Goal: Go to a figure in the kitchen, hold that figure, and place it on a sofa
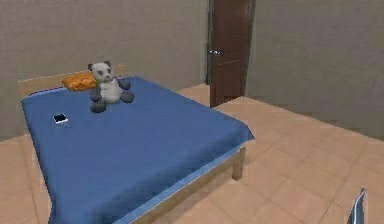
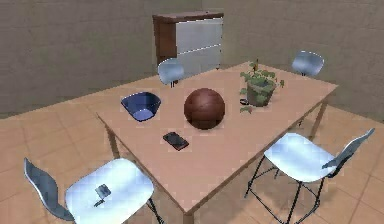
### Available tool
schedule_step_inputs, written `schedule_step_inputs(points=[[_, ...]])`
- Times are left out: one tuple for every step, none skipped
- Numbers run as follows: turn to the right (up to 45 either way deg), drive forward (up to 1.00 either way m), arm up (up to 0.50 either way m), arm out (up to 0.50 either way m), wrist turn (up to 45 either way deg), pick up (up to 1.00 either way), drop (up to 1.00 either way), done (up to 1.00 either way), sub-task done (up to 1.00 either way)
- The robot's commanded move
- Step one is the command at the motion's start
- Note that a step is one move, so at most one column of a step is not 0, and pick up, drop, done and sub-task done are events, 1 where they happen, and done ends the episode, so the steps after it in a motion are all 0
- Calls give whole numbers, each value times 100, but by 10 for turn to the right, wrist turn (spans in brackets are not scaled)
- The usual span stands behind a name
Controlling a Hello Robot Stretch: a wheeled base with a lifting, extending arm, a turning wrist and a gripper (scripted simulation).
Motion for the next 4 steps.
schedule_step_inputs(points=[[0,65,0,0,0,0,0,0,0],[450,0,0,0,0,0,0,0,0],[120,0,0,0,0,0,0,0,0],[0,100,0,0,0,0,0,0,0]])
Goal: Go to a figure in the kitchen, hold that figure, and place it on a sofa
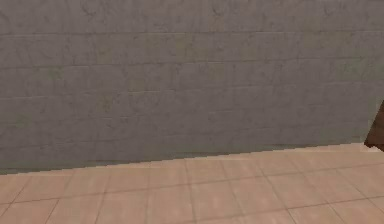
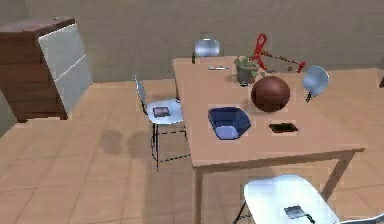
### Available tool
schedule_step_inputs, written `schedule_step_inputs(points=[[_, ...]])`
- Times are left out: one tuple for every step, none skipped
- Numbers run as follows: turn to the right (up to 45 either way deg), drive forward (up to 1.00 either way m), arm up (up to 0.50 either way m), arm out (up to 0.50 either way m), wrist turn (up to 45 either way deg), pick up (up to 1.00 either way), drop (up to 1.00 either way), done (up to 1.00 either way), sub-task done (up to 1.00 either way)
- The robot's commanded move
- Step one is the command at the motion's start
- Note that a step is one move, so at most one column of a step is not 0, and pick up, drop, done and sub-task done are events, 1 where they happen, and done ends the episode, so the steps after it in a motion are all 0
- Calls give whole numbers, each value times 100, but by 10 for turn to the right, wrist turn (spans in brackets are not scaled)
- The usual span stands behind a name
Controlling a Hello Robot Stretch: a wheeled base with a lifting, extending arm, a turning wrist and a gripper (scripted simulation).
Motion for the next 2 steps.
schedule_step_inputs(points=[[0,20,0,0,0,0,0,0,0],[-450,0,0,0,0,0,0,0,0]])
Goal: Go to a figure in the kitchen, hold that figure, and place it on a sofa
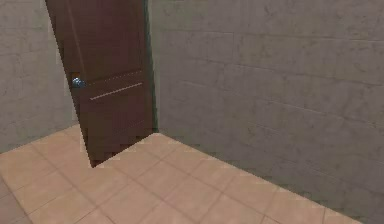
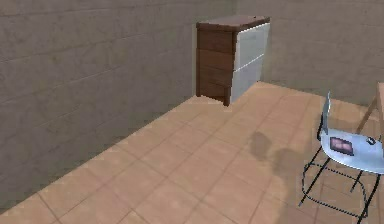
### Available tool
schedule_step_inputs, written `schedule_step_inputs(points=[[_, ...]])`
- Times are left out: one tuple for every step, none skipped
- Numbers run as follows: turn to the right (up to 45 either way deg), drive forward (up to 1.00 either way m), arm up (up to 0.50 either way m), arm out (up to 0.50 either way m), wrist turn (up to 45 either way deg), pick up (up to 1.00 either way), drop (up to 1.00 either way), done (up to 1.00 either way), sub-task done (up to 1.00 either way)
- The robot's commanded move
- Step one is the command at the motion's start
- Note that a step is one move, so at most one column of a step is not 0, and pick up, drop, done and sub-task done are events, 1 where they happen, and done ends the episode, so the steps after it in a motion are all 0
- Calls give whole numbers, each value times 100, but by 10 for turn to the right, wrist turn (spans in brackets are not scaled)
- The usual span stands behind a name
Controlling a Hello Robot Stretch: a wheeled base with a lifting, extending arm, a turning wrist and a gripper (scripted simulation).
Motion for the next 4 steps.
schedule_step_inputs(points=[[-180,0,0,0,0,0,0,0,0],[0,40,0,0,0,0,0,0,0],[-270,0,0,0,0,0,0,0,0],[0,100,0,0,0,0,0,0,0]])
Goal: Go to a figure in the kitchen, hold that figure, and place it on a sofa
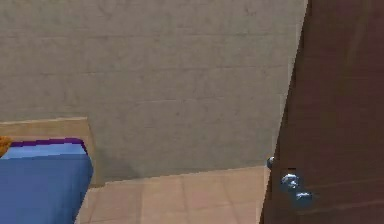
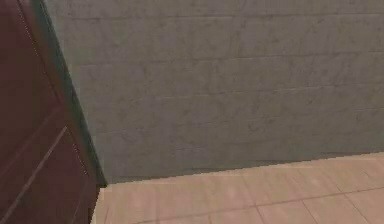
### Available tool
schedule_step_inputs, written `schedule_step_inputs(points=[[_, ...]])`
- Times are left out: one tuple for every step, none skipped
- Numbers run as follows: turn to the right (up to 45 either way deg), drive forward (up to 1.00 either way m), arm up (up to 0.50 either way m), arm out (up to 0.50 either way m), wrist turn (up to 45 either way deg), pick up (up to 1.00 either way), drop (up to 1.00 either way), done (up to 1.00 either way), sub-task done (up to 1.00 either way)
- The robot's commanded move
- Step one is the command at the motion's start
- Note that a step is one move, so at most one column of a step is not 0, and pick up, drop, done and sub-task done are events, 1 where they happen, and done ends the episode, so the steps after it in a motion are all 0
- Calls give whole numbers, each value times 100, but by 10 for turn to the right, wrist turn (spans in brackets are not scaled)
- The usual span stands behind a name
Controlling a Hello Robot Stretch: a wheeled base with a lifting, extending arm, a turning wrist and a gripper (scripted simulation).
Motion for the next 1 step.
schedule_step_inputs(points=[[0,75,0,0,0,0,0,0,0]])
